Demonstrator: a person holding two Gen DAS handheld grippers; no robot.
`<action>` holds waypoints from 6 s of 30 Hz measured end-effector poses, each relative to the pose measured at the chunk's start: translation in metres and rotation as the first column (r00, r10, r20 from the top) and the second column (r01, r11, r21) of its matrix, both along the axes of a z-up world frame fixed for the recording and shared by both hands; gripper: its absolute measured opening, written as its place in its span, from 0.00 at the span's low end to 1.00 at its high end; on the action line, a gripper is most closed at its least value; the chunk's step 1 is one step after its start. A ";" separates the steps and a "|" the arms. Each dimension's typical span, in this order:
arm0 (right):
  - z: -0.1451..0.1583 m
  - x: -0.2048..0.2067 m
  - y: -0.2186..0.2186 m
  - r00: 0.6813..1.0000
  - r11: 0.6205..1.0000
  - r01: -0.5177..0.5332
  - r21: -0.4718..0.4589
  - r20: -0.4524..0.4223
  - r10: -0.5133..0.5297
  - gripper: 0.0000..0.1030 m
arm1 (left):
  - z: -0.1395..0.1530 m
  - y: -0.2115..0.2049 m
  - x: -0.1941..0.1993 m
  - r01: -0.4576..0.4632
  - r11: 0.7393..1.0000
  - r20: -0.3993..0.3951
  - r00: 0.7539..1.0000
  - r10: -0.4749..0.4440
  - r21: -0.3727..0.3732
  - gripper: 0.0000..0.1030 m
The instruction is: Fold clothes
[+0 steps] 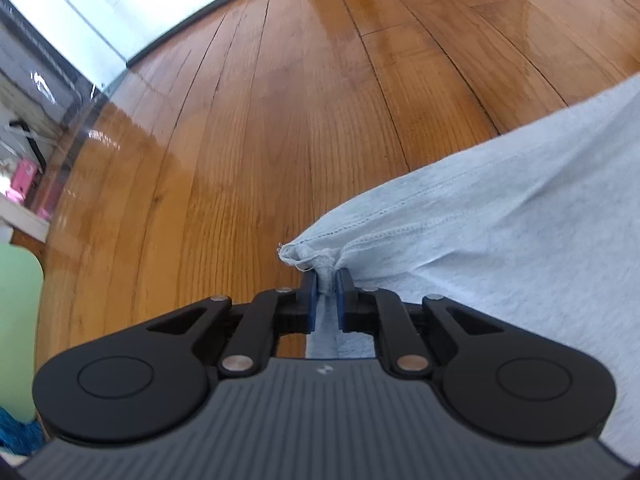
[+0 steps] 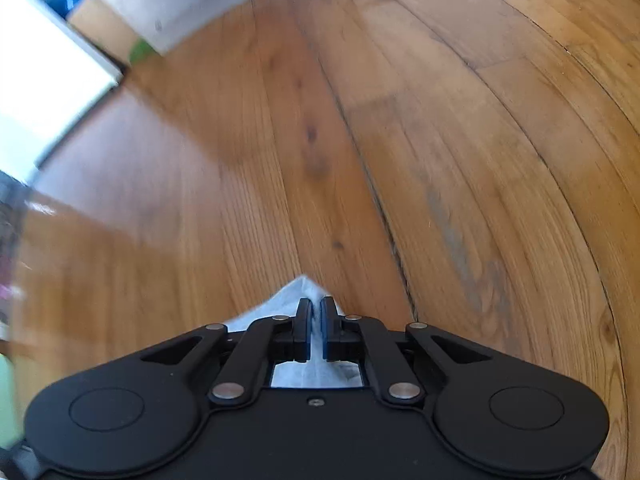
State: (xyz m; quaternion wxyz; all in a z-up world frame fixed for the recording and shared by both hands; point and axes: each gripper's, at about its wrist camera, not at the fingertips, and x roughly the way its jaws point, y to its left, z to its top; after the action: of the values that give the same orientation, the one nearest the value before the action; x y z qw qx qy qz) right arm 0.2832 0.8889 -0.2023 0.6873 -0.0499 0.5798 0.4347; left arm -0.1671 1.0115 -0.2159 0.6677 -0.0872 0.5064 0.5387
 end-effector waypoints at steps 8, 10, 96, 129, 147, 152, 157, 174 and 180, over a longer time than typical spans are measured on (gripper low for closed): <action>0.012 0.015 -0.006 0.988 0.997 -0.067 0.043 0.142 0.060 0.02 | -0.001 0.003 0.000 -0.009 1.000 0.002 1.000 0.009 0.010 0.07; 0.009 0.010 -0.001 0.985 0.993 -0.112 0.030 0.138 0.107 0.08 | -0.001 0.004 0.000 -0.011 1.000 0.002 1.000 0.011 0.013 0.07; -0.032 0.038 -0.061 0.953 0.982 0.046 0.183 0.287 -0.098 0.66 | 0.049 0.046 -0.065 -0.153 0.986 0.373 0.913 0.165 -0.061 0.03; 0.072 -0.317 -0.400 0.833 0.867 -0.497 0.040 0.302 0.464 0.74 | 0.145 -0.352 -0.182 -0.291 0.929 0.463 0.807 0.367 -0.229 0.71; 0.002 -0.551 -0.406 0.459 0.669 -0.729 -0.142 0.624 0.633 0.02 | 0.045 -0.372 -0.284 -0.381 0.755 0.416 0.659 0.627 -0.534 0.74; 0.023 -0.495 -0.384 0.638 0.801 -0.598 -0.012 0.597 0.486 0.02 | 0.059 -0.372 -0.251 -0.278 0.886 0.471 0.766 0.438 -0.371 0.01; 0.001 -0.446 -0.362 0.698 0.869 -0.486 -0.094 0.556 0.451 0.06 | 0.076 -0.373 -0.233 -0.217 0.942 0.518 0.792 0.322 -0.255 0.03; 0.010 -0.389 -0.440 0.807 0.946 -0.318 -0.057 0.508 0.302 0.27 | 0.072 -0.434 -0.170 0.114 0.945 0.442 0.896 0.035 -0.305 0.50; 0.033 -0.416 -0.470 0.812 0.874 -0.469 0.126 0.452 0.370 0.27 | 0.051 -0.447 -0.144 0.200 0.900 0.330 0.941 -0.068 -0.387 0.55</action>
State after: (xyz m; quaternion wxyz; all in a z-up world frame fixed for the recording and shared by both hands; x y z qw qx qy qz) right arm -0.1330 0.4186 -0.1692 0.6815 -0.1877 0.3401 0.6202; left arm -0.3110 0.5644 -0.1645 0.7405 -0.2746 0.5032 0.3507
